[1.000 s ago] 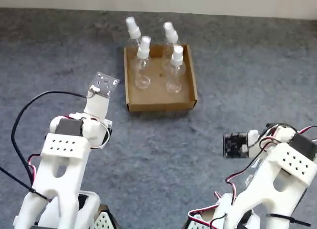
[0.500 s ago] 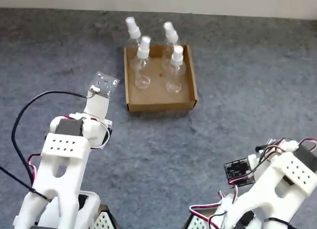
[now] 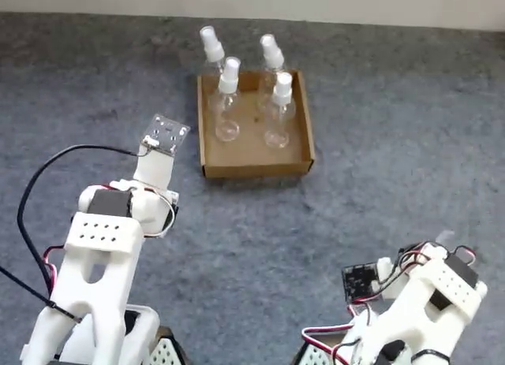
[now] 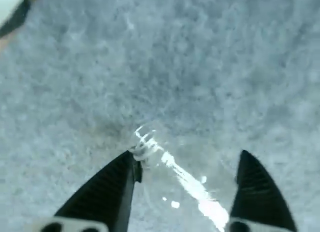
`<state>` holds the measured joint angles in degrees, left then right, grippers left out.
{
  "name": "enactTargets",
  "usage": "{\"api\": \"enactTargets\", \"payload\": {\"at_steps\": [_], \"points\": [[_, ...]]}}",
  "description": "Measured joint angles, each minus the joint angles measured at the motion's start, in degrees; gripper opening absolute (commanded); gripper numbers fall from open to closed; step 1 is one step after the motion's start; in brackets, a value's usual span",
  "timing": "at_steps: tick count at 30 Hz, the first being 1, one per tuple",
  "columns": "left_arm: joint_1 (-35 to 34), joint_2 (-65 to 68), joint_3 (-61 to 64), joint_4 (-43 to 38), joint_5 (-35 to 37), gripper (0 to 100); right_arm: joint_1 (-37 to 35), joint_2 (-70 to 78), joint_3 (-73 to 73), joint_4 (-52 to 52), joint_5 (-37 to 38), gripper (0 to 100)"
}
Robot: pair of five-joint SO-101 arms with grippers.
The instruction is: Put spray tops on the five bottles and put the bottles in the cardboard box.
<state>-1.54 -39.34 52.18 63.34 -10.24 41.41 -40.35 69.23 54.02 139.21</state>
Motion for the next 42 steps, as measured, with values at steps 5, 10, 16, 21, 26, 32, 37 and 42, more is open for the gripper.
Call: {"api": "enactTargets", "payload": {"at_steps": [5, 10, 16, 21, 26, 32, 37, 42], "points": [[0.18, 0.00, 0.00, 0.00, 0.00, 0, -2.20, -0.09, 0.00, -0.44, -14.59, 9.4], [0.18, 0.00, 0.00, 0.00, 0.00, 0, -10.46, -0.09, 0.00, -0.44, -40.88, 9.4], [0.18, 0.00, 0.00, 0.00, 0.00, 0, -21.19, -0.09, 0.00, -4.84, -75.52, 9.2], [0.18, 0.00, 0.00, 0.00, 0.00, 0, -26.46, 0.00, -0.79, -6.07, -96.35, 9.2], [0.18, 0.00, 0.00, 0.00, 2.46, 0, -27.08, 0.00, -7.03, -2.02, -110.07, 9.1], [0.18, 0.00, 0.00, 0.00, 2.81, 0, -27.16, 1.05, -13.54, 2.64, -118.07, 9.1], [0.18, 0.00, 0.00, 0.00, 2.81, 0, -27.16, 12.57, -21.10, 2.81, -121.85, 9.1], [0.18, 0.00, 0.00, 0.00, 2.81, 0, -26.90, 29.19, -32.53, 2.81, -125.45, 9.1]]}}
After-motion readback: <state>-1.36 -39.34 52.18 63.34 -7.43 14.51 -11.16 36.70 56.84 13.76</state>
